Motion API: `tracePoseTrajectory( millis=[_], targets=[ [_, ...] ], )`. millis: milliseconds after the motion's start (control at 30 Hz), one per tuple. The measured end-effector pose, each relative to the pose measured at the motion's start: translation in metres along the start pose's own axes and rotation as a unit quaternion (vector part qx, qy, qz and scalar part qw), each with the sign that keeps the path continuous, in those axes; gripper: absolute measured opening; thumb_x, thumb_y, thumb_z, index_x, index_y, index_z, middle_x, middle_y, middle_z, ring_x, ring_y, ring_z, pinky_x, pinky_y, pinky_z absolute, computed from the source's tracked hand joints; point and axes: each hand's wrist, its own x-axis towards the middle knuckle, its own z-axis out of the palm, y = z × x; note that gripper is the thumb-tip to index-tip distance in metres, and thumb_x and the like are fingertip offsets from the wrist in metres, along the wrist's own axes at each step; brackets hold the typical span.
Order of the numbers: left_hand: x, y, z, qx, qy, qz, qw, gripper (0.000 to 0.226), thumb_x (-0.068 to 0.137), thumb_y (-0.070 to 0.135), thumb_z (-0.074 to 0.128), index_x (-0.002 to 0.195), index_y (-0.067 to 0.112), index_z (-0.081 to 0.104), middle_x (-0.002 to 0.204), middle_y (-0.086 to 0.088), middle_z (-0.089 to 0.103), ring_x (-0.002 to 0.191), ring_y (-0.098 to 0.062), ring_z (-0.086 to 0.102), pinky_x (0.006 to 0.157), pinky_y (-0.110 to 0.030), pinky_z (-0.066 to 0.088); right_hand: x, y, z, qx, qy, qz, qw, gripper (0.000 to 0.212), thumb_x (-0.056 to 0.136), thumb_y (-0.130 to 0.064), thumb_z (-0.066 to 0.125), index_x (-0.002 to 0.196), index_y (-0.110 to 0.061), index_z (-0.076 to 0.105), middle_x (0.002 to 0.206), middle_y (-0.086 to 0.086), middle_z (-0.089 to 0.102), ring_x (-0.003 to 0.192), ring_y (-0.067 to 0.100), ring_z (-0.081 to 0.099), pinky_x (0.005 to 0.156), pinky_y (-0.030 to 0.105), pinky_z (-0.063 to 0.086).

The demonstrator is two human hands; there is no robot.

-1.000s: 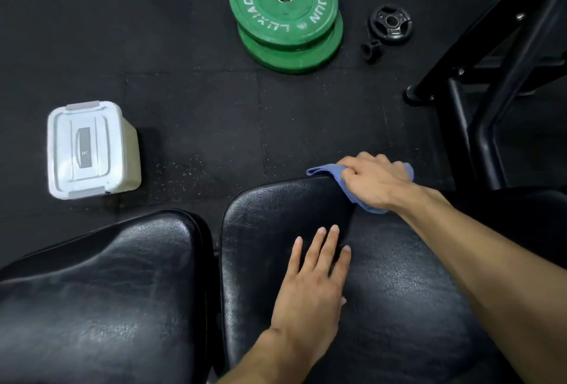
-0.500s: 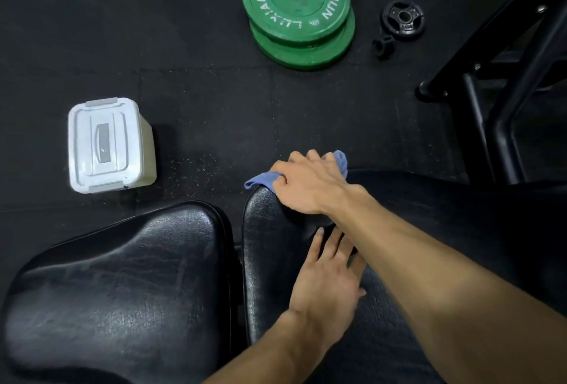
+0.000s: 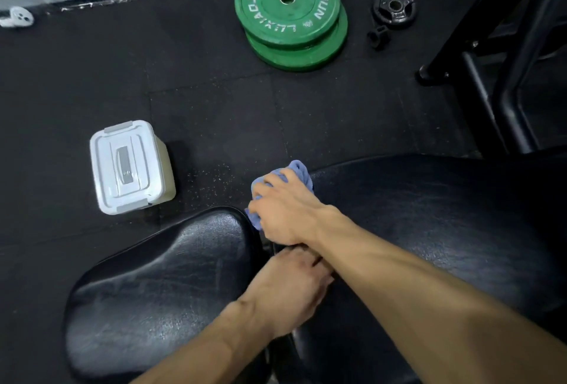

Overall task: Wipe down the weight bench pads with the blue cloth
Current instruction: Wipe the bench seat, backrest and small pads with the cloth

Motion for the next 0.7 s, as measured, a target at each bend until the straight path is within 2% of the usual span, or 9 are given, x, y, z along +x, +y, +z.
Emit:
tracePoseTrajectory(
  millis=[67,167,233,300,367,433,533,600,700],
  targets=[
    [-0.019,-0.02,-0.014,-0.036,0.034,-0.009,0.999,0.024,0.096,0.02,0.057,0.118,0.017,0.067,0.117,-0.001,0.068,0.104,-0.022,0.063,0.09,-0.035,0.053,-0.003,0.002,-0.01,0.036,0.012,0.018,0.999,0.019,0.086,-0.021,0.053,0.093,-0.032,0.067,0.107,-0.001,0.055,0.112,0.029,0.051,0.094,0.045,0.033],
    [-0.04,-0.047,-0.028,-0.028,0.081,-0.043,0.995,0.022,0.093,0.016,0.063,0.114,0.018,0.068,0.119,0.004,0.065,0.101,-0.021,0.063,0.085,-0.038,0.054,-0.02,0.012,-0.025,0.099,0.05,0.095,0.989,0.038,0.087,-0.015,0.057,0.119,-0.034,0.065,0.131,-0.005,0.055,0.119,0.027,0.048,0.096,0.044,0.035],
    [-0.039,-0.057,-0.032,-0.026,0.096,-0.107,0.989,0.031,0.092,0.016,0.065,0.122,0.017,0.065,0.129,0.003,0.061,0.112,-0.021,0.061,0.096,-0.038,0.052,-0.04,0.023,-0.025,0.125,0.119,0.157,0.972,0.044,0.089,-0.015,0.055,0.127,-0.035,0.062,0.136,-0.006,0.054,0.121,0.027,0.048,0.096,0.044,0.035],
    [-0.028,-0.063,-0.03,0.007,0.085,-0.171,0.982,0.05,0.091,0.023,0.068,0.139,0.012,0.057,0.145,-0.005,0.055,0.13,-0.025,0.056,0.112,-0.043,0.045,-0.059,0.029,-0.012,0.15,0.183,0.212,0.948,0.041,0.092,-0.02,0.049,0.128,-0.033,0.064,0.139,-0.005,0.054,0.125,0.028,0.049,0.099,0.046,0.035],
    [-0.014,-0.064,-0.024,0.039,0.048,-0.207,0.976,0.064,0.092,0.031,0.067,0.148,0.007,0.048,0.154,-0.011,0.05,0.142,-0.026,0.048,0.121,-0.05,0.034,-0.071,0.023,0.008,0.17,0.189,0.247,0.935,0.043,0.097,-0.033,0.037,0.13,-0.031,0.065,0.145,-0.001,0.053,0.134,0.027,0.047,0.107,0.049,0.036],
    [-0.005,-0.064,-0.015,0.043,0.014,-0.216,0.975,0.062,0.098,0.032,0.057,0.152,0.006,0.042,0.159,-0.011,0.045,0.148,-0.022,0.041,0.126,-0.049,0.026,-0.072,0.013,0.031,0.169,0.174,0.26,0.935,0.055,0.099,-0.044,0.025,0.141,-0.032,0.058,0.157,0.004,0.044,0.15,0.028,0.033,0.121,0.054,0.025],
    [-0.006,-0.067,-0.005,0.052,0.018,-0.201,0.978,0.051,0.098,0.025,0.047,0.145,0.003,0.048,0.15,-0.011,0.055,0.143,-0.022,0.048,0.12,-0.047,0.037,-0.057,0.003,0.052,0.126,0.162,0.311,0.928,0.065,0.099,-0.044,0.014,0.16,-0.028,0.031,0.173,0.005,0.017,0.16,0.032,0.006,0.125,0.064,0.005],
    [-0.011,-0.072,-0.002,0.06,0.043,-0.168,0.983,0.048,0.095,0.018,0.043,0.139,0.0,0.054,0.142,-0.014,0.061,0.134,-0.026,0.057,0.115,-0.046,0.043,-0.044,-0.005,0.06,0.093,0.174,0.354,0.914,0.066,0.099,-0.042,0.012,0.162,-0.028,0.026,0.174,0.003,0.013,0.16,0.034,0.003,0.124,0.067,0.006],
    [-0.014,-0.079,0.0,0.043,0.078,-0.146,0.985,0.05,0.08,0.007,0.046,0.127,-0.002,0.058,0.128,-0.015,0.067,0.121,-0.031,0.064,0.113,-0.039,0.036,-0.028,-0.02,0.068,0.087,0.179,0.379,0.904,0.064,0.099,-0.038,0.017,0.162,-0.031,0.022,0.174,0.001,0.009,0.161,0.032,-0.002,0.124,0.067,0.005]
  ],
)
